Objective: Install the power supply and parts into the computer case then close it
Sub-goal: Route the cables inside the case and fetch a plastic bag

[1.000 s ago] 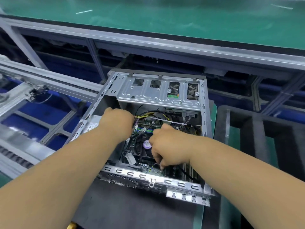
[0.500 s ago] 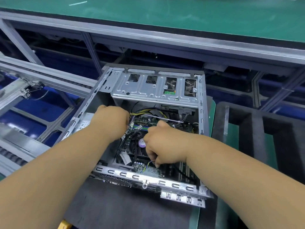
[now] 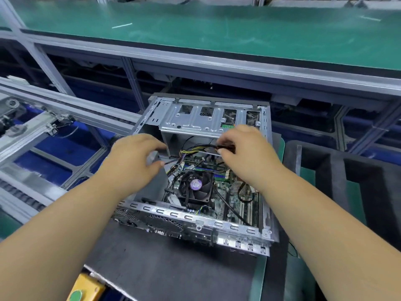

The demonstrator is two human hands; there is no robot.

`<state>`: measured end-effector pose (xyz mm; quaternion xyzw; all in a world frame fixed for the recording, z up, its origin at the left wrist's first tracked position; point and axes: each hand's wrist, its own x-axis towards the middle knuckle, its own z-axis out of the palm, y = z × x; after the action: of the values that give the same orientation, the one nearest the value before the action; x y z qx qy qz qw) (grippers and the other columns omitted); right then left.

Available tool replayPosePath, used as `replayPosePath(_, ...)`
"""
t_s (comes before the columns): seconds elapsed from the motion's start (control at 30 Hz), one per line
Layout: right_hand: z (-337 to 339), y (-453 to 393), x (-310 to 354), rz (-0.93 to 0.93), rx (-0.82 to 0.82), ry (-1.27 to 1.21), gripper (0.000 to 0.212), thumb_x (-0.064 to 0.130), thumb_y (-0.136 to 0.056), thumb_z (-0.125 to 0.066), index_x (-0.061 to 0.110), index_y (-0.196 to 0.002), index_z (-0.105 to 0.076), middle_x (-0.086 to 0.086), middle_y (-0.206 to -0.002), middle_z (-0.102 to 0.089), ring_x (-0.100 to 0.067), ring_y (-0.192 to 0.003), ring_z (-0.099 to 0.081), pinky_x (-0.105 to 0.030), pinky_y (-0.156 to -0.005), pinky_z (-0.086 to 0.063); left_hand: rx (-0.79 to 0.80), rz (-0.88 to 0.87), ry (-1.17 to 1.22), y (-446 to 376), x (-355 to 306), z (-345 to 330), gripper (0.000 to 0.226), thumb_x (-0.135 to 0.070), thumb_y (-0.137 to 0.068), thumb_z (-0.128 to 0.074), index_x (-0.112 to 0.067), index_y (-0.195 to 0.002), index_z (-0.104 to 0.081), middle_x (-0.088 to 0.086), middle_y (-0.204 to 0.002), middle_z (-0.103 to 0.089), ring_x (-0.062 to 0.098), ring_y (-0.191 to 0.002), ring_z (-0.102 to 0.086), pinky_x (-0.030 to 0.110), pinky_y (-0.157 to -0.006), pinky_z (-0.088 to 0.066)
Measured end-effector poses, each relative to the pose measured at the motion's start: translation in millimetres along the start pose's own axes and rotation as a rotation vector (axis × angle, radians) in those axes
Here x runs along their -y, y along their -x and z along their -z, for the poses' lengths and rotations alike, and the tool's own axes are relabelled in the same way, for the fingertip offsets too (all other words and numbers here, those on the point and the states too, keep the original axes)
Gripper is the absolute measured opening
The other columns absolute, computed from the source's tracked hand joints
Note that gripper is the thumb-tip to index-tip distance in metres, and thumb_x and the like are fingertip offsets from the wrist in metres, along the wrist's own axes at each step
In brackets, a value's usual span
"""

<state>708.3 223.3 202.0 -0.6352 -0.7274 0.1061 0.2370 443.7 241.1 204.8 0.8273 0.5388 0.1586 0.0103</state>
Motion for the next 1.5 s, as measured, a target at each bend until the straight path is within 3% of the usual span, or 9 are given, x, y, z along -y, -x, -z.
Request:
replayPosePath(0.13, 9.4, 20.9, -8.7, -0.319, -0.148, 0.202, 0.061, 0.034, -0.089, -0.062, 0.021, -0.144, -0.038, -0.008, -0.14, -0.038, -0.031, -0.127, -0.032, -0.042, -0.103, -0.033, -0.039, 0.331, -0.048, 18.7, 13.8, 2.2, 0.068, -0.046, -0.082, -0.067, -0.021, -0.14, -0.046, 0.008, -0.138, -0.047, 0.033, -0.125, -0.044, 0.048, -0.104, -0.037)
replayPosePath(0.23, 4.1, 35.4, -6.7, -0.562, 0.032, 0.154, 0.087, 0.031, -0.089, -0.061, 0.021, -0.155, -0.005, -0.012, -0.155, -0.014, -0.035, -0.137, -0.02, -0.043, -0.108, -0.029, 0.062, 0.523, 0.049, 25.2, 25.1, -2.3, 0.089, -0.066, -0.073, -0.064, -0.026, -0.147, -0.032, 0.009, -0.146, -0.038, 0.036, -0.132, -0.036, 0.049, -0.105, -0.035)
replayPosePath(0.4, -7.4, 39.6, -2.7, -0.703, 0.188, 0.104, 0.093, -0.002, -0.091, -0.046, 0.018, -0.155, 0.019, -0.02, -0.154, -0.024, -0.032, -0.095, -0.057, -0.031, -0.058, -0.038, 0.181, 0.554, 0.179, 28.4, 37.9, -14.2, 0.104, -0.073, -0.068, -0.064, -0.028, -0.151, -0.021, 0.007, -0.151, -0.031, 0.034, -0.133, -0.038, 0.048, -0.102, -0.039)
replayPosePath(0.5, -5.0, 43.2, 2.6, -0.692, 0.161, 0.168, 0.09, -0.008, -0.09, -0.042, 0.014, -0.155, 0.017, -0.025, -0.15, -0.03, -0.027, -0.077, -0.05, -0.028, -0.048, -0.028, 0.166, 0.519, 0.162, 30.2, 41.1, -14.0, 0.102, -0.073, -0.068, -0.063, -0.028, -0.15, -0.022, 0.006, -0.147, -0.034, 0.032, -0.131, -0.04, 0.045, -0.095, -0.041)
replayPosePath(0.63, -9.8, 58.4, 15.5, -0.737, 0.131, 0.191, 0.087, -0.007, -0.092, -0.041, 0.012, -0.155, 0.015, -0.024, -0.152, -0.027, -0.032, -0.089, -0.055, -0.031, -0.057, -0.036, 0.181, 0.463, 0.141, 32.5, 45.1, -10.2, 0.099, -0.071, -0.071, -0.06, -0.027, -0.151, -0.021, 0.003, -0.148, -0.034, 0.029, -0.133, -0.037, 0.044, -0.096, -0.041)
replayPosePath(0.9, -19.0, 85.4, 33.6, -0.822, 0.057, 0.164, 0.084, -0.004, -0.091, -0.043, 0.008, -0.156, 0.009, -0.028, -0.144, -0.036, -0.02, -0.067, -0.047, -0.029, -0.054, -0.039, 0.215, 0.353, 0.136, 33.0, 54.4, -2.9, 0.097, -0.07, -0.073, -0.059, -0.026, -0.151, -0.022, 0.006, -0.148, -0.034, 0.031, -0.133, -0.035, 0.043, -0.099, -0.04)
replayPosePath(1.07, -15.4, 93.1, 59.9, -0.869, -0.072, 0.164, 0.06, 0.013, -0.09, -0.053, 0.009, -0.146, -0.031, -0.022, -0.136, -0.042, -0.04, -0.112, -0.05, -0.039, -0.088, -0.047, 0.209, 0.319, 0.276, 35.7, 65.7, 7.6, 0.091, -0.067, -0.074, -0.064, -0.024, -0.147, -0.033, 0.005, -0.143, -0.041, 0.029, -0.13, -0.041, 0.044, -0.094, -0.043)
replayPosePath(1.2, -15.1, 94.9, 109.5, -0.684, -0.274, 0.086, 0.057, 0.023, -0.091, -0.057, 0.017, -0.145, -0.04, -0.013, -0.142, -0.039, -0.035, -0.123, -0.044, -0.043, -0.101, -0.041, 0.039, 0.152, 0.502, 58.1, 80.3, 27.7, 0.069, -0.055, -0.084, -0.062, -0.024, -0.143, -0.042, -0.002, -0.142, -0.042, 0.02, -0.131, -0.04, 0.039, -0.101, -0.04)
replayPosePath(1.5, -34.2, 86.2, 228.4, -0.286, -0.374, -0.371, 0.03, 0.019, -0.095, -0.054, 0.026, -0.123, -0.061, 0.012, -0.118, -0.056, -0.003, -0.1, -0.055, -0.027, -0.088, -0.046, -0.196, 0.095, 0.768, 140.3, 112.9, 83.2, 0.034, -0.025, -0.086, -0.066, -0.046, -0.112, -0.06, -0.021, -0.114, -0.058, -0.01, -0.103, -0.054, 0.018, -0.088, -0.042)
